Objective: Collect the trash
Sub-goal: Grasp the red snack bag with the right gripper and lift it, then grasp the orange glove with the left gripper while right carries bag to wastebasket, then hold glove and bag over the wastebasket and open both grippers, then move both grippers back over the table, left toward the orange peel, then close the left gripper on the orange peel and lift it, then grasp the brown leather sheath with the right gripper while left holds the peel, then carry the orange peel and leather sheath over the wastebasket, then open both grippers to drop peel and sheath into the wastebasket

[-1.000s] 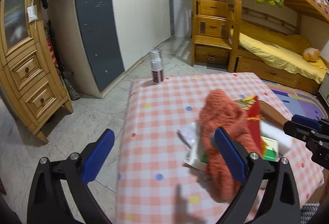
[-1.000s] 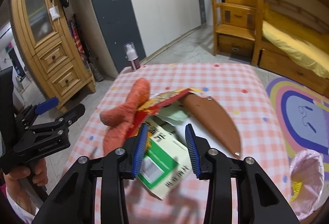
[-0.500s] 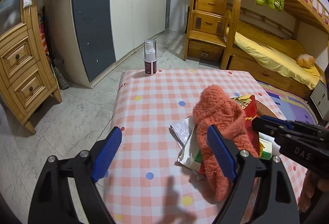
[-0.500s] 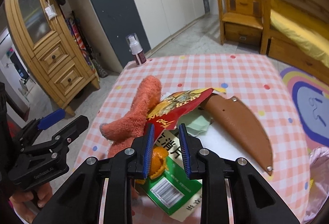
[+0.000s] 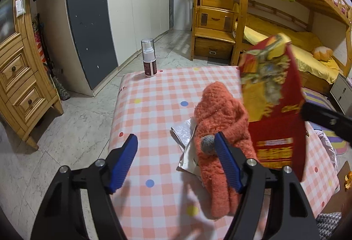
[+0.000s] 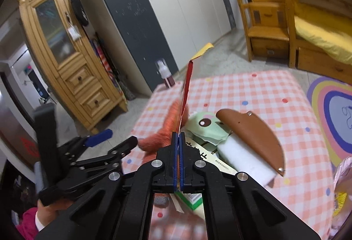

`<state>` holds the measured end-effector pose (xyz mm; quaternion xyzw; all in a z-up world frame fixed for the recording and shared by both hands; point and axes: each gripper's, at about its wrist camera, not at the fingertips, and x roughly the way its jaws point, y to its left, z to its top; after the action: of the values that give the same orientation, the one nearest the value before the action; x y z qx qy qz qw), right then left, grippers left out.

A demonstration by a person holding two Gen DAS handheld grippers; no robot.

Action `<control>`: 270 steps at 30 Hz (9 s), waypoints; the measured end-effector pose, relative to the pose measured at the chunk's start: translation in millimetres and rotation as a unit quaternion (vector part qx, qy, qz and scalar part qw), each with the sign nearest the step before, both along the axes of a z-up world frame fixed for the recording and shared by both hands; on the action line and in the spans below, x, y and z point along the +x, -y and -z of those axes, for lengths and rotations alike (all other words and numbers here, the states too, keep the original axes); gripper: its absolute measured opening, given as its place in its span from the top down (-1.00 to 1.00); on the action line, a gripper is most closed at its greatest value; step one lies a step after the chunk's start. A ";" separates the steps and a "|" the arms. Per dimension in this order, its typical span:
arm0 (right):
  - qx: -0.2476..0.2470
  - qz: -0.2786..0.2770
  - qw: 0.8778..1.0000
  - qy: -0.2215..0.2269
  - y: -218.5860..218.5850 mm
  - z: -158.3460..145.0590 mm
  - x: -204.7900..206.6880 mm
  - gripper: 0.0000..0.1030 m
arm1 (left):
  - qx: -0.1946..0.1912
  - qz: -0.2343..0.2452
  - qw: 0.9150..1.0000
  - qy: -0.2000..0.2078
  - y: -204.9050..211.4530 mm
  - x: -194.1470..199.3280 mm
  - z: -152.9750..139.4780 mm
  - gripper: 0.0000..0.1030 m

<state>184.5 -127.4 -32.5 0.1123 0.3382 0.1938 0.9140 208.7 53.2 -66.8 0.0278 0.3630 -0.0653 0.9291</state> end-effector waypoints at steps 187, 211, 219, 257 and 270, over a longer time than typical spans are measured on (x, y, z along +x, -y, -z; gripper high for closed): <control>-0.111 0.056 0.992 -0.024 76.8 48.1 11.5 -0.48 | -0.002 0.071 0.997 0.019 72.9 -4.2 6.5 0.48; -0.153 -0.027 0.987 -0.047 47.8 74.5 78.2 0.00 | -0.012 0.029 0.999 0.009 51.9 31.7 4.7 0.47; -0.149 0.031 0.988 0.022 55.2 31.6 20.3 0.02 | -0.022 0.064 0.997 0.024 56.2 4.4 0.6 0.47; -0.115 0.358 0.926 -0.019 294.8 58.6 -158.4 0.01 | -0.040 0.362 0.931 0.002 361.1 -75.2 24.3 0.46; -0.087 0.408 0.907 -0.056 376.2 104.2 -144.4 0.01 | -0.044 0.406 0.913 -0.029 452.6 -54.4 46.4 0.34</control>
<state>40.1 -503.7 -136.7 0.1710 0.3295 -0.2326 0.8989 154.3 -399.4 -113.2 0.1303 0.3443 -0.4531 0.8119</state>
